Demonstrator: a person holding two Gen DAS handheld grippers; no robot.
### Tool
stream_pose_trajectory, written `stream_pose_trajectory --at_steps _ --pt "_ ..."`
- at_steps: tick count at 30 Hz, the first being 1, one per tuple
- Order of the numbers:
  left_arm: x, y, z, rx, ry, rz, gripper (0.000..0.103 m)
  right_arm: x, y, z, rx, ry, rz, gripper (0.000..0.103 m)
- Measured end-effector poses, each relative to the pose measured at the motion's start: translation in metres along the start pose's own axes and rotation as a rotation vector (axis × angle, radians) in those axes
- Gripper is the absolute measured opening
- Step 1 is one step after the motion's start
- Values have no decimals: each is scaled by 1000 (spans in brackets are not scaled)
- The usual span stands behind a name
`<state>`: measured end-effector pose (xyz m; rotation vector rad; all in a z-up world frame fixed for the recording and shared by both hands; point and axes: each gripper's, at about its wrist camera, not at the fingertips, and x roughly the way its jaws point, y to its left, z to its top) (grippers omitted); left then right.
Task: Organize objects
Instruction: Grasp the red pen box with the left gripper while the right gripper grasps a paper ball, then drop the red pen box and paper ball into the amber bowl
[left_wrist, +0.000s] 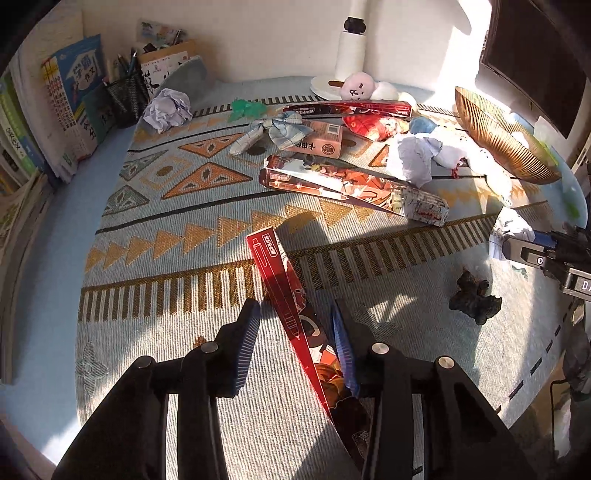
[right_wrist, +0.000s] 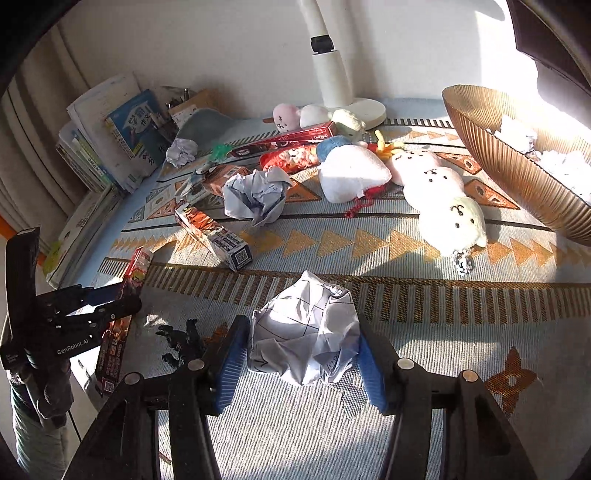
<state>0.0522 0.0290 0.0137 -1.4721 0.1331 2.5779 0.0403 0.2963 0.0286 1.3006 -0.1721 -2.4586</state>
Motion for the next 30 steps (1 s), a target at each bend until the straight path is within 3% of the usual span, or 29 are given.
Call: stream_pose_trajectory --at_steps 2,6,8,9,11,17,22,30 --pt "-6 -4 -11 -10 -14 26 39 -2 -2 -2 -2 1 -2 71" --pt "-13 -10 -30 -45 -56 33 39 -1 -1 -1 -3 1 5 71" --pt "-14 -12 -31 -49 -70 37 29 3 1 1 -7 11 11 71" --pt "-14 -13 -30 -55 -74 44 23 5 4 1 -15 14 2 68" --pt "-13 -14 -28 -64 -82 52 17 7 10 -1 -46 20 -36 50" --pt "-26 -18 -17 -100 -119 82 14 -12 14 -2 -86 -40 -67 48" --pt "-53 -50 17 -52 -200 68 14 -65 -5 21 -52 -171 -126 48" --pt "-90 -132 121 72 -343 -146 14 -181 -76 81 82 -427 -307 48"
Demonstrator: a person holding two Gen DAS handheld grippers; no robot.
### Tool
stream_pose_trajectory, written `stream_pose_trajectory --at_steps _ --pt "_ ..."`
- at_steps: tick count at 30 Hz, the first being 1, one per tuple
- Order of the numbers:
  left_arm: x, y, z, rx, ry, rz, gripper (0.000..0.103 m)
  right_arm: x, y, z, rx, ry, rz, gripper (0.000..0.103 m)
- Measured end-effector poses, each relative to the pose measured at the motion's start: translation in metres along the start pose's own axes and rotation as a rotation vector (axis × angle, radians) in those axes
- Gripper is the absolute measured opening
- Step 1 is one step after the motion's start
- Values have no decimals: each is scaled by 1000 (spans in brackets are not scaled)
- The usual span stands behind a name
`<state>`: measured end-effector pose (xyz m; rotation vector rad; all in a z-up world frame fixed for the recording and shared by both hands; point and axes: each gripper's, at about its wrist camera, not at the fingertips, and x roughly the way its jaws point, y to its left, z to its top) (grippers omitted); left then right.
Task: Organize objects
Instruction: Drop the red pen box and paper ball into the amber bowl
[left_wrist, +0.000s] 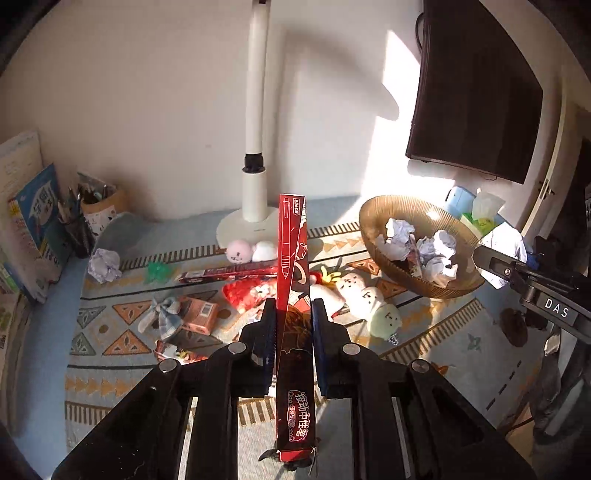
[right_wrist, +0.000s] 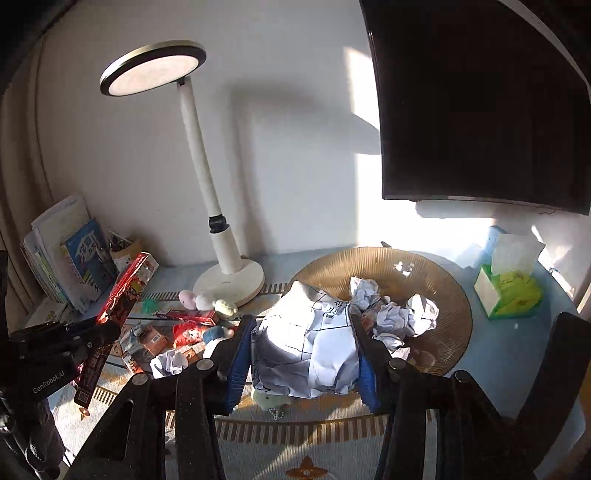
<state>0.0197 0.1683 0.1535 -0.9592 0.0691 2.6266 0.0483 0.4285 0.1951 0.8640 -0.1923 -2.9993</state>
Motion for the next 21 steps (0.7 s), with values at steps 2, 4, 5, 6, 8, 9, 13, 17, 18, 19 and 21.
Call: stream_pose_trajectory --at_steps 2,4,5,6,8,9,13,17,18,19,21 --pt "12 -27 25 40 -30 -28 14 1 -21 18 43 -28 -36 48" --pt "31 -54 43 71 -43 -32 14 13 -37 27 65 -19 -88 48" --pt "42 -66 49 78 -37 -33 14 22 -44 29 78 -1 -113 48" --pt "57 -78 53 83 -30 -22 14 33 -54 30 95 25 -144 48" --pt "87 -101 56 104 -12 10 14 56 -68 30 115 68 -181 48" --pt "103 -112 54 113 1 20 14 65 -74 28 120 81 -199 48" --pt "146 -135 46 99 60 8 14 88 -92 18 135 120 -229 48" --pt "166 -147 42 102 86 17 14 100 -103 13 143 132 -224 49" --pt "169 -150 42 105 84 20 14 102 -105 12 146 135 -219 50" --pt "170 -150 44 106 79 23 14 104 -105 12 150 138 -211 53" --pt "167 -150 46 101 52 2 16 105 -108 10 165 137 -204 72"
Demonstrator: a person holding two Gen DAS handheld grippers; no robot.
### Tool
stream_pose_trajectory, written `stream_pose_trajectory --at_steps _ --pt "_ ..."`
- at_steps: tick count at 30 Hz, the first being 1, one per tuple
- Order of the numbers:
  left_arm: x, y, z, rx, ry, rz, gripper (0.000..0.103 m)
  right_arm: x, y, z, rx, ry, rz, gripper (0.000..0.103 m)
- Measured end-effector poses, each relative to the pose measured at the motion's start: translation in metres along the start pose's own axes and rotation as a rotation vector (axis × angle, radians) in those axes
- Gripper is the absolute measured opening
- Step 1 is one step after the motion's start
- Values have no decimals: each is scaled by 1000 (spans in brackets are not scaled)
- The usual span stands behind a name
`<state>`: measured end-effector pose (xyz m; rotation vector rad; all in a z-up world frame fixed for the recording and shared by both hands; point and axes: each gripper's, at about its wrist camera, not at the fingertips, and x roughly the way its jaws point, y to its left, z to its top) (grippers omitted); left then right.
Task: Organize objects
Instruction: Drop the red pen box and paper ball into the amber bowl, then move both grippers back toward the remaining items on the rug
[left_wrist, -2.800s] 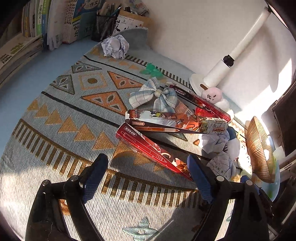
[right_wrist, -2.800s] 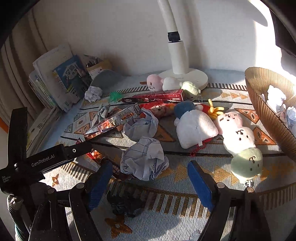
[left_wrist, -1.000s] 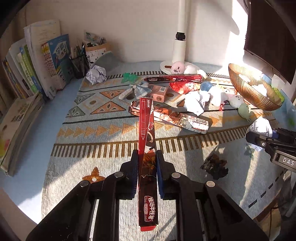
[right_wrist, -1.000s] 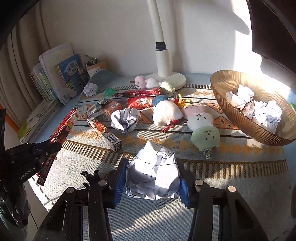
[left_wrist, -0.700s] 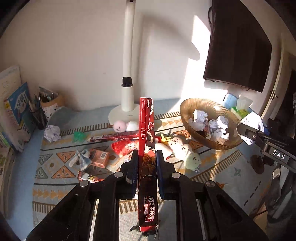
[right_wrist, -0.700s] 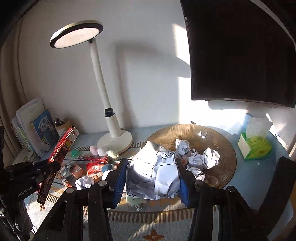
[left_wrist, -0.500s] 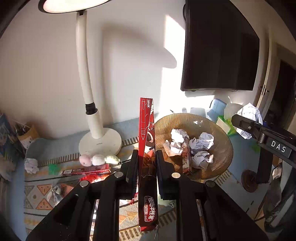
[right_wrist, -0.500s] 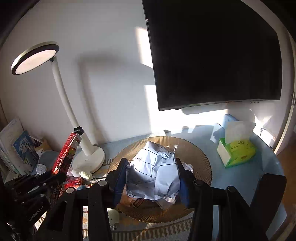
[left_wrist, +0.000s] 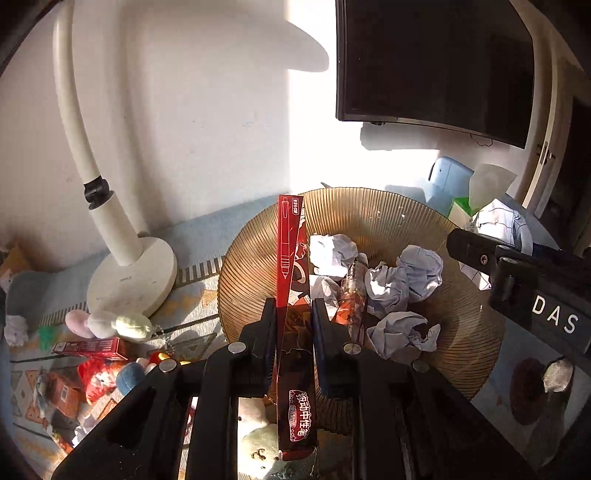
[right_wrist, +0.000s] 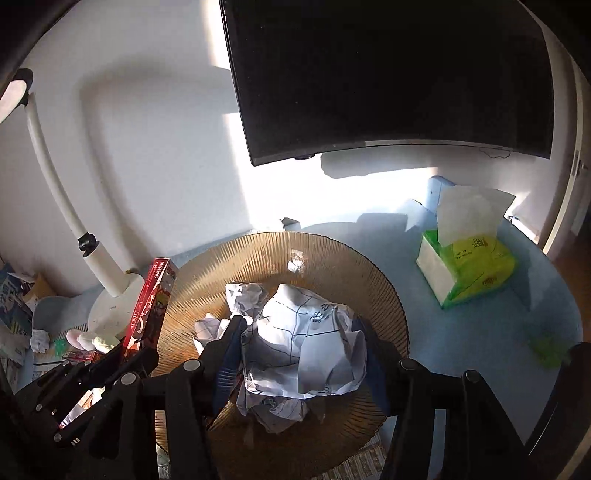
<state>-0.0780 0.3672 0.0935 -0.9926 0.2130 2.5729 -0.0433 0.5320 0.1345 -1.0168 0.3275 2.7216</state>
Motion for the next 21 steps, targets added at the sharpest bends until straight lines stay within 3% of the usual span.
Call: stream_pose_trajectory --at_steps 2,4,12,15,18,20,21 --pt "-3 0 1 -6 -9 -2 33 -7 -2 -3 11 -24 13 74" --pt "-10 0 1 3 -26 2 39 -12 -1 -4 11 -29 18 74" --pt "-52 15 -6 -29 -70 3 40 -51 12 -15 18 -52 92 74" --pt "-84 42 -16 -90 -95 8 40 -68 28 -25 6 -50 176 76" --pt "-121 83 -32 -155 -133 60 40 -79 52 -39 -33 -52 225 77" --pt "-144 112 -46 -199 -152 110 45 -82 72 -51 -75 -51 251 79" --pt "-156 127 -54 -216 -160 148 53 -81 83 -59 -94 -44 261 80"
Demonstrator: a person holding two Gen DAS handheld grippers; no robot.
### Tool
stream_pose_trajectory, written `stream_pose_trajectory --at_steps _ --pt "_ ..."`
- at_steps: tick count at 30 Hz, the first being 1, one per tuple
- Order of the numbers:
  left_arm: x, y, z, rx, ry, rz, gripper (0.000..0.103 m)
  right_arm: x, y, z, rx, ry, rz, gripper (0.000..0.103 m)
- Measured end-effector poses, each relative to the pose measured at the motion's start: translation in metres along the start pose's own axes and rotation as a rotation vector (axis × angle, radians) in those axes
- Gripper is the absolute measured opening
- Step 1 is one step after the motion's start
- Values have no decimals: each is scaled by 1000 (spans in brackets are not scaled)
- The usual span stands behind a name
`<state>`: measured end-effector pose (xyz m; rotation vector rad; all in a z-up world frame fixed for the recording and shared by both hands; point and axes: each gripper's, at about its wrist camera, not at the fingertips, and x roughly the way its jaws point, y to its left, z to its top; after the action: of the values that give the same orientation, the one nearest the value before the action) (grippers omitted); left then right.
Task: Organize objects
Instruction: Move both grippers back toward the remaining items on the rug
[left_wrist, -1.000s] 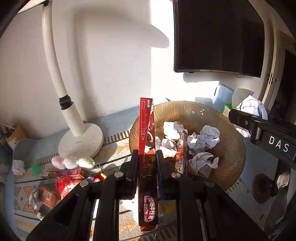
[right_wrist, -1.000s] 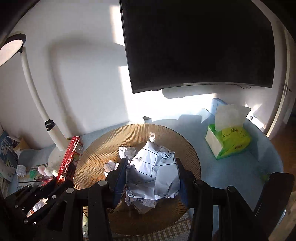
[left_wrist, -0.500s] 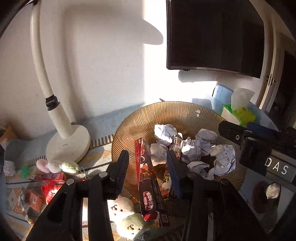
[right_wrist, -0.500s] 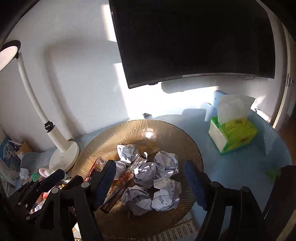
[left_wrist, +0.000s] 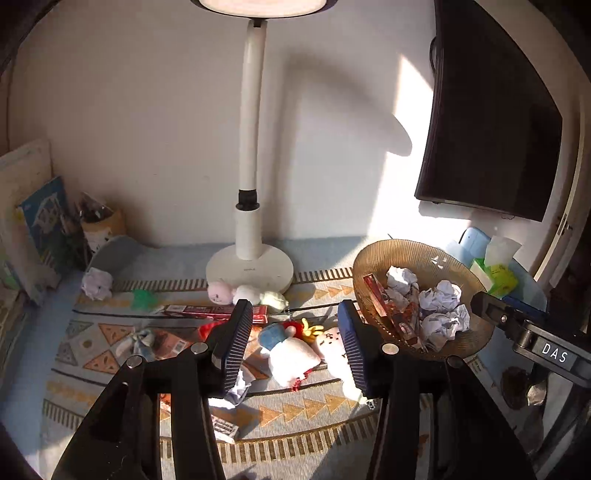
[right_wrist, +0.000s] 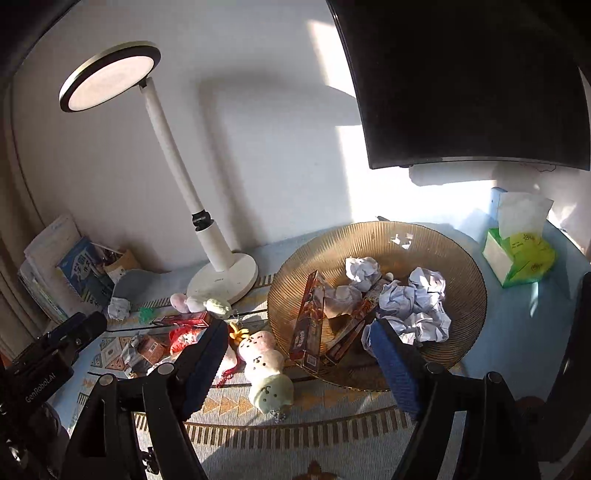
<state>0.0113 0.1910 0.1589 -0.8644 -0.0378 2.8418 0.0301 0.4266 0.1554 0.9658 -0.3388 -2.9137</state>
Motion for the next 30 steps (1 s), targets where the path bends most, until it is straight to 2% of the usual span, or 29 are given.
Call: stream_pose_trajectory --at_steps 3,6,10,13,16,18,20,24,30 --pt "-26 49 -15 -34 -48 127 87 15 24 -24 -23 49 53 80" --pt "-40 92 -37 -48 -47 272 89 37 45 -53 -53 103 75 80" --pt "-27 152 -76 -111 61 397 89 72 64 -88 -109 183 73 80" --pt "-7 191 -110 -191 147 417 89 89 67 -103 -105 215 87 80" --pt "11 209 -134 -239 204 433 89 92 70 -105 -127 212 76 80" --pt "15 213 -137 -263 228 419 88 92 69 -106 -123 211 83 80" --pt "12 212 -135 -256 194 417 90 96 68 -105 -118 224 80 80" --pt "20 206 -136 -221 233 398 90 99 70 -105 -124 233 66 80" --pt "31 194 -137 -147 273 447 90 96 74 -107 -146 213 48 80"
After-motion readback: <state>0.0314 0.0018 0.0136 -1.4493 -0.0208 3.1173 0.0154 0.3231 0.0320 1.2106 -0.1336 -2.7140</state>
